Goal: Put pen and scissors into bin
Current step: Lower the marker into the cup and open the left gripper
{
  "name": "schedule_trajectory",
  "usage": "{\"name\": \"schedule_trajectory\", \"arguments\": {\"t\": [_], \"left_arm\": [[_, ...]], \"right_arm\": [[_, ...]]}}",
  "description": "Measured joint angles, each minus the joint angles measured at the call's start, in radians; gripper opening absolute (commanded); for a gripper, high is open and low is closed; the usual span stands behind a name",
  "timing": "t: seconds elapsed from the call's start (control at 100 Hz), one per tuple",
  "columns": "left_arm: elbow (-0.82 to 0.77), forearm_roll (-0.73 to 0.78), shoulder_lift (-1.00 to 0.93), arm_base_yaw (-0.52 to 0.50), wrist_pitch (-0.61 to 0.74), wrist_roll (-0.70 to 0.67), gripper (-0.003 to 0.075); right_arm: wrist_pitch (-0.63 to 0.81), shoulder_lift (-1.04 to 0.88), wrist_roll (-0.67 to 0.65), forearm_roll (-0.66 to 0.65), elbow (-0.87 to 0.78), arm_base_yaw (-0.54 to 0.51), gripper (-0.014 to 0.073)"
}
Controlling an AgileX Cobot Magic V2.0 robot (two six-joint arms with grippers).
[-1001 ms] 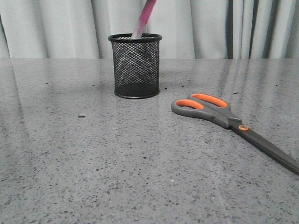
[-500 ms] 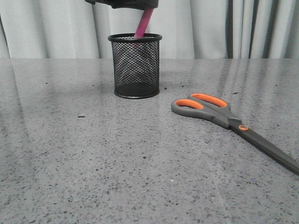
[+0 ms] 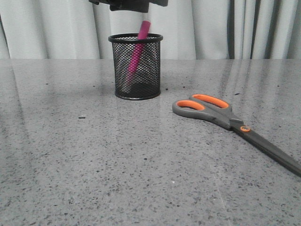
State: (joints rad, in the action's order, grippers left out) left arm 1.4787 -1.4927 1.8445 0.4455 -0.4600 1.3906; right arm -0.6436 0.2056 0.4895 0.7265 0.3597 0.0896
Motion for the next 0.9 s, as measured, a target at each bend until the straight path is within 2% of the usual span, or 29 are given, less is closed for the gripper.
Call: {"name": "schedule_trajectory", "arguments": {"t": [0.1,0.26,0.47,0.55,0.77,0.9], "left_arm": [[0.0,0.002,-0.017,-0.007,0.0,0.0,0.0402],[0.0,-0.008,-0.115,-0.054,-0.011,-0.014,0.0318],[0.0,0.019,-0.338,-0.134,-0.209,-0.126,0.0162],[-0.013,0.058,-0.442,-0.138,-0.268,-0.196,0.015],[-0.129,0.252,-0.688,-0.081,-0.31,-0.359,0.0149],[-0.25,0.38,-0.837,-0.046,-0.303,-0.45,0.0149]], "right_arm": [[-0.018,0.0,0.0,0.0,0.0,0.0,0.0311],[-0.027,0.0,0.0,0.021,0.0,0.0,0.0311],[0.0,0.03,0.0,0.175,0.042,0.0,0.0311],[-0.008,0.08,0.021,0.192,0.113,0.0,0.0311],[-0.146,0.321,0.219,0.202,0.417,0.0,0.0309],[-0.253,0.494,0.251,0.124,0.598,0.0,0.0309]]}}
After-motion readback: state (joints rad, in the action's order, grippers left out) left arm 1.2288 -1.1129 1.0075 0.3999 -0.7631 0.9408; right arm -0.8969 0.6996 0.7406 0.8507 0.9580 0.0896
